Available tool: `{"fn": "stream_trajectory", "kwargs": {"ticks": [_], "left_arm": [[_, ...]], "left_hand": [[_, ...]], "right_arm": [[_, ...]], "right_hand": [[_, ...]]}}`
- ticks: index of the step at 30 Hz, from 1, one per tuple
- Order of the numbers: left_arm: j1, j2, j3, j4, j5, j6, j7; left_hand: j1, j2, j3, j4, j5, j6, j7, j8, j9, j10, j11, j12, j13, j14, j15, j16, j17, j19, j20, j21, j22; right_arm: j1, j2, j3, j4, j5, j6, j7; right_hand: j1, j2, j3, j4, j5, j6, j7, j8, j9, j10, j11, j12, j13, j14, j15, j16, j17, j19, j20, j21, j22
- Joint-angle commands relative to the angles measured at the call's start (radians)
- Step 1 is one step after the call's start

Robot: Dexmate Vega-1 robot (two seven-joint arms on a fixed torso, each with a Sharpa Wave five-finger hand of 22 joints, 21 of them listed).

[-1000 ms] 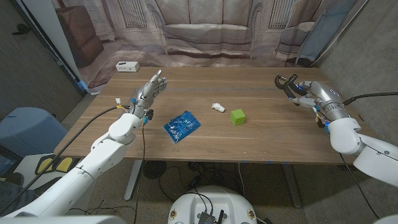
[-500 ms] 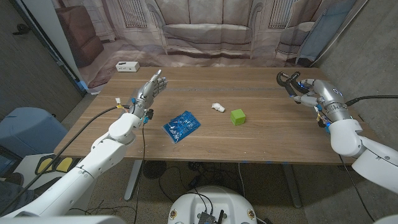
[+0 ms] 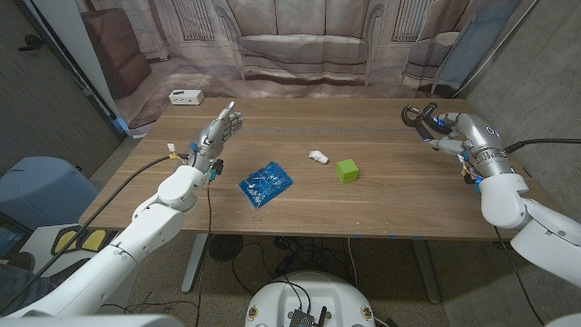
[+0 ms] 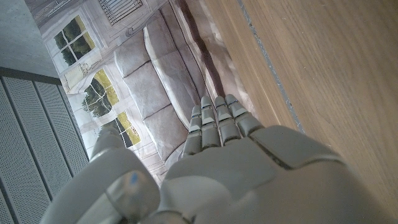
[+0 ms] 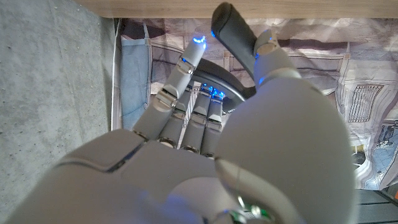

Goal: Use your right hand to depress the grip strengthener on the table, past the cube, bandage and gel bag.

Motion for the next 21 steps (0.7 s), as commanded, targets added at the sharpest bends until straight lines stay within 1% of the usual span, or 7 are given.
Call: {"fn": "stream_trajectory", "kwargs": {"ticks": [1, 4, 8, 11, 17, 20, 21], "left_arm": [[0.002, -0.002, -0.001, 0.0, 0.002, -0.002, 0.003], [0.002, -0.002, -0.001, -0.001, 0.003, -0.001, 0.004], [0.001, -0.002, 0.0, -0.002, 0.004, 0.001, 0.005], [0.001, -0.002, 0.0, -0.003, 0.004, 0.002, 0.006], [-0.003, -0.001, 0.002, -0.004, 0.007, 0.004, 0.005], [-0.005, -0.002, 0.002, -0.003, 0.008, 0.004, 0.004], [-0.006, -0.002, 0.003, -0.003, 0.008, 0.004, 0.004]], "left_hand": [[0.005, 0.006, 0.006, -0.001, -0.003, 0.006, -0.002, -0.002, 0.003, 0.008, 0.0, -0.003, 0.001, 0.006, -0.001, -0.003, 0.003, 0.005, -0.002, -0.002, 0.006], [0.005, 0.006, 0.006, -0.001, -0.003, 0.007, -0.002, -0.002, 0.003, 0.008, 0.001, -0.003, 0.001, 0.007, 0.0, -0.003, 0.003, 0.005, -0.002, -0.002, 0.006], [0.005, 0.006, 0.006, 0.0, -0.003, 0.007, -0.003, -0.002, 0.003, 0.008, 0.001, -0.003, 0.001, 0.007, 0.0, -0.003, 0.003, 0.005, -0.002, -0.002, 0.006], [0.005, 0.005, 0.006, 0.0, -0.003, 0.007, -0.003, -0.002, 0.003, 0.009, 0.0, -0.003, 0.001, 0.007, 0.0, -0.003, 0.003, 0.005, -0.002, -0.002, 0.006], [0.005, 0.005, 0.006, 0.0, -0.003, 0.007, -0.003, -0.002, 0.003, 0.009, 0.001, -0.003, 0.001, 0.007, 0.0, -0.003, 0.003, 0.005, -0.003, -0.002, 0.006], [0.005, 0.005, 0.006, 0.0, -0.003, 0.007, -0.003, -0.002, 0.003, 0.01, 0.0, -0.003, 0.001, 0.007, 0.0, -0.003, 0.003, 0.005, -0.003, -0.002, 0.006], [0.005, 0.005, 0.006, 0.0, -0.003, 0.007, -0.003, -0.002, 0.003, 0.009, 0.0, -0.003, 0.001, 0.007, 0.0, -0.003, 0.003, 0.005, -0.003, -0.002, 0.006]], "right_arm": [[0.018, 0.028, -0.01, 0.008, -0.058, 0.018, -0.002], [0.024, 0.034, -0.013, 0.014, -0.066, 0.025, -0.006], [0.028, 0.042, -0.014, 0.021, -0.068, 0.04, -0.008], [0.031, 0.046, -0.015, 0.027, -0.07, 0.05, -0.009], [0.036, 0.053, -0.019, 0.035, -0.078, 0.063, -0.016], [0.039, 0.055, -0.019, 0.037, -0.077, 0.069, -0.013], [0.039, 0.056, -0.017, 0.038, -0.073, 0.07, -0.009]], "right_hand": [[0.201, 0.155, -0.005, 0.0, 0.006, 0.056, -0.022, 0.007, 0.009, 0.033, 0.005, -0.002, 0.003, 0.307, -0.262, -0.001, 0.053, 0.029, -0.005, 0.027, 0.007], [0.214, 0.153, -0.006, 0.004, 0.006, 0.071, -0.016, 0.01, 0.011, 0.057, 0.019, 0.003, 0.003, 0.335, -0.262, -0.008, 0.043, 0.039, -0.008, 0.041, 0.008], [0.223, 0.154, -0.008, 0.009, 0.006, 0.091, -0.016, 0.015, 0.012, 0.077, 0.02, 0.006, 0.003, 0.359, -0.262, -0.014, 0.034, 0.05, -0.009, 0.055, 0.009], [0.229, 0.166, -0.005, 0.015, 0.007, 0.101, -0.006, 0.016, 0.014, 0.095, 0.036, 0.008, 0.003, 0.377, -0.261, -0.022, 0.025, 0.053, -0.014, 0.065, 0.011], [0.233, 0.178, -0.005, 0.021, 0.007, 0.118, 0.006, 0.017, 0.015, 0.121, 0.038, 0.011, 0.003, 0.407, -0.26, -0.029, 0.016, 0.064, -0.02, 0.082, 0.011], [0.238, 0.189, -0.004, 0.024, 0.007, 0.13, 0.013, 0.018, 0.016, 0.144, 0.044, 0.014, 0.002, 0.436, -0.259, -0.03, 0.01, 0.074, -0.024, 0.096, 0.012], [0.241, 0.194, -0.003, 0.024, 0.007, 0.133, 0.016, 0.017, 0.017, 0.149, 0.053, 0.014, 0.001, 0.444, -0.259, -0.033, 0.007, 0.074, -0.024, 0.1, 0.012]]}}
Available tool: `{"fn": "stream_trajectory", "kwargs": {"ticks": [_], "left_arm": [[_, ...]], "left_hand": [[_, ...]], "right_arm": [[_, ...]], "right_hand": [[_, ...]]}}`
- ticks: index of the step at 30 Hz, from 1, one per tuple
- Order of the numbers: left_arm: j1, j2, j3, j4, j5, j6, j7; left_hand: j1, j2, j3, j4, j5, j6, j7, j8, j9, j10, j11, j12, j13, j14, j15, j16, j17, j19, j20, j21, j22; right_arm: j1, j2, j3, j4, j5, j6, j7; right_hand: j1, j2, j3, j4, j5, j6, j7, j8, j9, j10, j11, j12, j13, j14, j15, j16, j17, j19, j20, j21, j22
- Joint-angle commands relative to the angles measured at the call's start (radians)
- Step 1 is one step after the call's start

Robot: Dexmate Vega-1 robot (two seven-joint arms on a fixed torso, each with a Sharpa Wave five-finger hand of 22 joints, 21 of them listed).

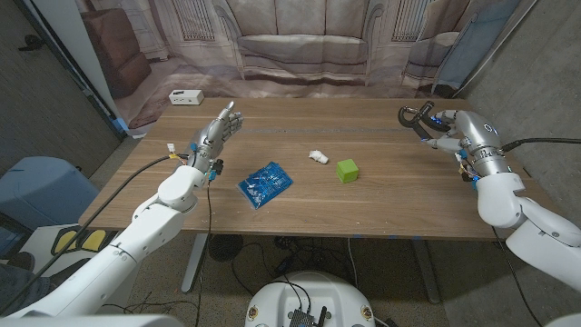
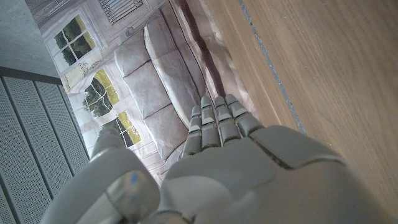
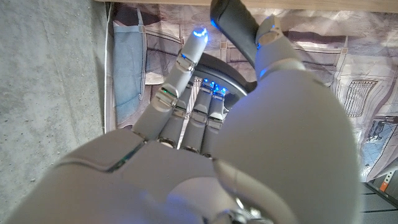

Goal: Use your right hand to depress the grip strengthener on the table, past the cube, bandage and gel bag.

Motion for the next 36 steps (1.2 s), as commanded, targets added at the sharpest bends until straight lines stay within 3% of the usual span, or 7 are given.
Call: {"fn": "stream_trajectory", "kwargs": {"ticks": [1, 2, 15, 19, 36], "left_arm": [[-0.007, -0.001, 0.004, 0.0, 0.003, 0.005, -0.001], [-0.008, -0.001, 0.004, -0.001, 0.004, 0.006, -0.001], [-0.015, -0.002, 0.008, 0.001, 0.005, 0.011, -0.002], [-0.017, -0.003, 0.009, 0.005, 0.004, 0.012, -0.003], [-0.035, -0.01, 0.017, 0.024, 0.003, 0.011, -0.011]], "left_hand": [[0.005, 0.005, 0.006, 0.0, -0.003, 0.007, -0.003, -0.002, 0.003, 0.008, 0.0, -0.004, 0.001, 0.007, 0.001, -0.003, 0.003, 0.005, -0.003, -0.002, 0.006], [0.005, 0.005, 0.006, 0.0, -0.003, 0.007, -0.003, -0.002, 0.003, 0.008, 0.0, -0.003, 0.001, 0.007, 0.0, -0.003, 0.003, 0.004, -0.003, -0.002, 0.006], [0.005, 0.005, 0.006, 0.0, -0.003, 0.007, -0.002, -0.002, 0.003, 0.01, 0.0, -0.003, 0.001, 0.008, 0.0, -0.003, 0.003, 0.005, -0.003, -0.002, 0.006], [0.005, 0.005, 0.006, 0.0, -0.003, 0.007, -0.002, -0.002, 0.003, 0.01, 0.0, -0.003, 0.001, 0.006, 0.001, -0.003, 0.003, 0.005, -0.003, -0.002, 0.006], [0.004, 0.005, 0.005, 0.0, -0.003, 0.008, -0.003, -0.002, 0.003, 0.01, -0.001, -0.004, 0.001, 0.007, 0.0, -0.003, 0.003, 0.005, -0.003, -0.002, 0.006]], "right_arm": [[0.012, 0.016, -0.003, 0.014, -0.008, 0.028, -0.002], [0.012, 0.016, -0.002, 0.016, -0.007, 0.03, -0.001], [0.019, 0.022, -0.008, 0.028, -0.002, 0.046, 0.004], [0.02, 0.024, -0.007, 0.027, 0.003, 0.044, 0.008], [0.029, 0.035, -0.016, 0.031, 0.007, 0.046, -0.001]], "right_hand": [[0.209, 0.232, 0.014, 0.016, 0.006, 0.053, -0.007, 0.005, 0.006, 0.035, 0.015, 0.012, 0.003, 0.369, -0.266, -0.007, -0.01, 0.02, 0.002, 0.023, 0.004], [0.212, 0.235, 0.015, 0.016, 0.006, 0.058, -0.003, 0.005, 0.006, 0.05, 0.026, 0.015, 0.002, 0.376, -0.266, -0.01, -0.013, 0.02, 0.002, 0.028, 0.004], [0.217, 0.249, 0.014, 0.018, 0.004, 0.09, 0.007, 0.005, 0.006, 0.085, 0.028, 0.013, 0.0, 0.436, -0.263, -0.011, -0.016, 0.04, -0.005, 0.06, 0.002], [0.216, 0.253, 0.013, 0.02, 0.004, 0.103, 0.005, 0.006, 0.006, 0.102, 0.041, 0.016, 0.001, 0.449, -0.263, -0.01, -0.011, 0.044, -0.005, 0.069, 0.002], [0.221, 0.244, -0.004, 0.016, -0.002, 0.144, -0.005, 0.004, 0.008, 0.113, 0.04, 0.042, 0.05, 0.522, -0.263, 0.02, 0.04, 0.037, -0.01, 0.108, 0.006]]}}
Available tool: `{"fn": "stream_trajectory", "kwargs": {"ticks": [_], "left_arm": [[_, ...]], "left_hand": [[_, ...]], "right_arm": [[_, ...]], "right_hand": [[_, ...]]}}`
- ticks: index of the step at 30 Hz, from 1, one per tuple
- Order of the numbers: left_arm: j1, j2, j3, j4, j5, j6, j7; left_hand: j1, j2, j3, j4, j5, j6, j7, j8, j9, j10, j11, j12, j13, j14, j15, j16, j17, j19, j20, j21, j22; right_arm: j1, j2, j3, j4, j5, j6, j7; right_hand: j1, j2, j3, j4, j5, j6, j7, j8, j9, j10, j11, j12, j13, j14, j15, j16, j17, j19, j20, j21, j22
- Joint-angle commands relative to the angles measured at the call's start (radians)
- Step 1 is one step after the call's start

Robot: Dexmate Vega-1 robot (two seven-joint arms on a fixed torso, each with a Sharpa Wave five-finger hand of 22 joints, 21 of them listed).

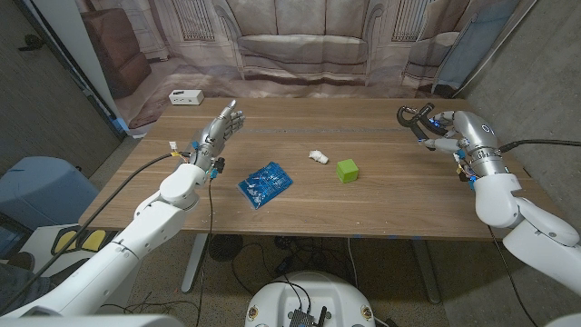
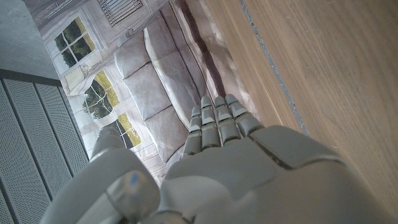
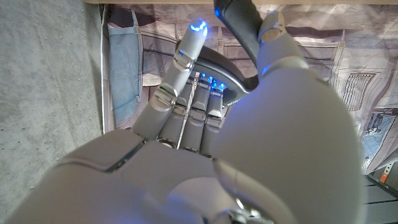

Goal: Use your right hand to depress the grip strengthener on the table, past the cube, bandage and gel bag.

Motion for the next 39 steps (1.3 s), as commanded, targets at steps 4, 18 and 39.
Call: {"fn": "stream_trajectory", "kwargs": {"ticks": [4, 18, 39], "left_arm": [[-0.019, -0.006, 0.009, 0.019, 0.0, 0.001, -0.008], [-0.027, -0.008, 0.014, 0.023, 0.0, 0.008, -0.006], [-0.04, -0.009, 0.022, 0.027, 0.002, 0.017, -0.009]], "left_hand": [[0.004, 0.005, 0.005, 0.0, -0.003, 0.007, -0.003, -0.002, 0.003, 0.01, -0.001, -0.004, 0.002, 0.006, 0.0, -0.004, 0.003, 0.005, -0.002, -0.002, 0.006], [0.004, 0.005, 0.005, 0.0, -0.003, 0.007, -0.004, -0.002, 0.003, 0.009, 0.0, -0.005, 0.002, 0.007, 0.0, -0.003, 0.003, 0.005, -0.003, -0.002, 0.006], [0.005, 0.005, 0.005, 0.0, -0.003, 0.008, -0.003, -0.002, 0.003, 0.011, -0.001, -0.004, 0.002, 0.007, -0.001, -0.003, 0.003, 0.005, -0.003, -0.002, 0.006]], "right_arm": [[0.011, 0.008, -0.012, 0.005, -0.003, -0.006, -0.011], [0.026, 0.0, -0.023, 0.017, 0.004, -0.004, -0.006], [0.013, -0.026, -0.02, -0.01, -0.007, -0.077, 0.014]], "right_hand": [[0.227, 0.238, -0.008, 0.009, 0.003, 0.085, -0.065, -0.002, 0.006, 0.04, -0.019, 0.028, 0.081, 0.474, -0.267, 0.04, 0.058, 0.002, -0.015, 0.036, 0.013], [0.232, 0.239, -0.02, 0.011, 0.006, 0.089, -0.068, -0.014, 0.009, 0.032, -0.023, 0.045, 0.117, 0.499, -0.266, 0.08, 0.129, 0.007, -0.026, 0.082, 0.027], [0.226, 0.238, -0.026, 0.015, 0.013, 0.093, -0.083, -0.026, 0.011, 0.034, -0.036, 0.048, 0.129, 0.464, -0.264, 0.08, 0.181, -0.017, -0.019, 0.117, 0.034]]}}
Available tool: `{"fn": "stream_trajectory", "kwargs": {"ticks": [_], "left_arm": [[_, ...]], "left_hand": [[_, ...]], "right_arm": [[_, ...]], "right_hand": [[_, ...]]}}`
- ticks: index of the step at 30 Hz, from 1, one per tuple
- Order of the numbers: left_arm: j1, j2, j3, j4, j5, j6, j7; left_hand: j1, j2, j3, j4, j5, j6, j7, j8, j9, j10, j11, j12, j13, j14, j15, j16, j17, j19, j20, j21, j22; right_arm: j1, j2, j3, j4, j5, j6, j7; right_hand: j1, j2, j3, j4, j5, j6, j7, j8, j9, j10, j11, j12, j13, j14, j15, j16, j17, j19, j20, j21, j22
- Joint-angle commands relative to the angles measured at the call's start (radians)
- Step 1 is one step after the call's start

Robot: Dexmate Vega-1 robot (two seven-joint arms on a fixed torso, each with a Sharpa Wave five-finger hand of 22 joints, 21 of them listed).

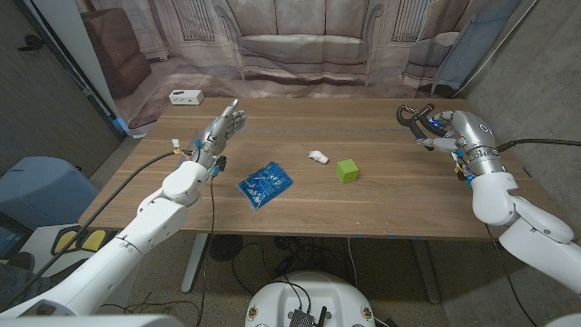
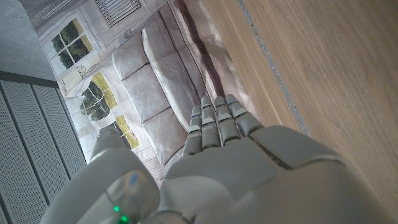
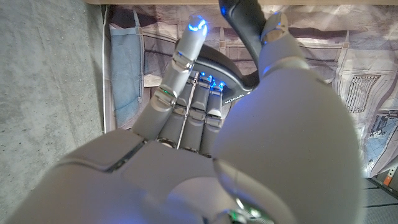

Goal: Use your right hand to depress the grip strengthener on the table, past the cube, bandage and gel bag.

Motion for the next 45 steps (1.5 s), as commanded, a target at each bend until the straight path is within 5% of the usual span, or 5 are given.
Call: {"fn": "stream_trajectory", "kwargs": {"ticks": [1, 20, 45], "left_arm": [[-0.007, -0.001, 0.005, 0.002, 0.001, 0.005, -0.002], [-0.016, -0.008, 0.013, 0.012, 0.003, 0.003, -0.004], [0.002, -0.004, 0.012, -0.003, 0.0, 0.006, 0.001]], "left_hand": [[0.005, 0.005, 0.005, 0.0, -0.003, 0.008, -0.003, -0.002, 0.003, 0.01, 0.0, 0.0, 0.002, 0.007, 0.0, -0.003, 0.003, 0.005, -0.003, -0.002, 0.006], [0.005, 0.006, 0.006, 0.0, -0.003, 0.007, -0.003, -0.003, 0.003, 0.01, 0.001, -0.001, 0.002, 0.007, 0.001, -0.003, 0.003, 0.004, -0.003, -0.002, 0.006], [0.007, 0.007, 0.007, -0.001, -0.003, 0.007, -0.002, -0.003, 0.003, 0.009, -0.001, -0.002, 0.002, 0.006, 0.001, -0.004, 0.003, 0.003, -0.002, -0.003, 0.006]], "right_arm": [[-0.017, -0.02, 0.01, -0.031, -0.008, -0.064, 0.029], [-0.07, -0.037, 0.072, -0.07, 0.047, -0.124, 0.115], [-0.049, -0.101, 0.028, -0.06, 0.082, -0.202, 0.213]], "right_hand": [[0.224, 0.238, 0.003, 0.007, 0.013, 0.086, -0.091, -0.004, 0.005, 0.032, -0.042, 0.001, 0.126, 0.461, -0.264, -0.01, 0.088, -0.019, -0.01, 0.011, 0.001], [0.186, 0.234, -0.002, 0.017, 0.028, 0.098, -0.134, -0.011, 0.004, 0.041, -0.108, -0.015, 0.106, 0.414, -0.264, -0.056, 0.103, -0.046, -0.003, 0.042, -0.008], [0.154, 0.232, -0.004, 0.022, 0.036, 0.079, -0.133, -0.026, 0.002, 0.017, -0.105, -0.035, 0.095, 0.408, -0.264, -0.079, 0.112, -0.064, 0.003, 0.059, -0.02]]}}
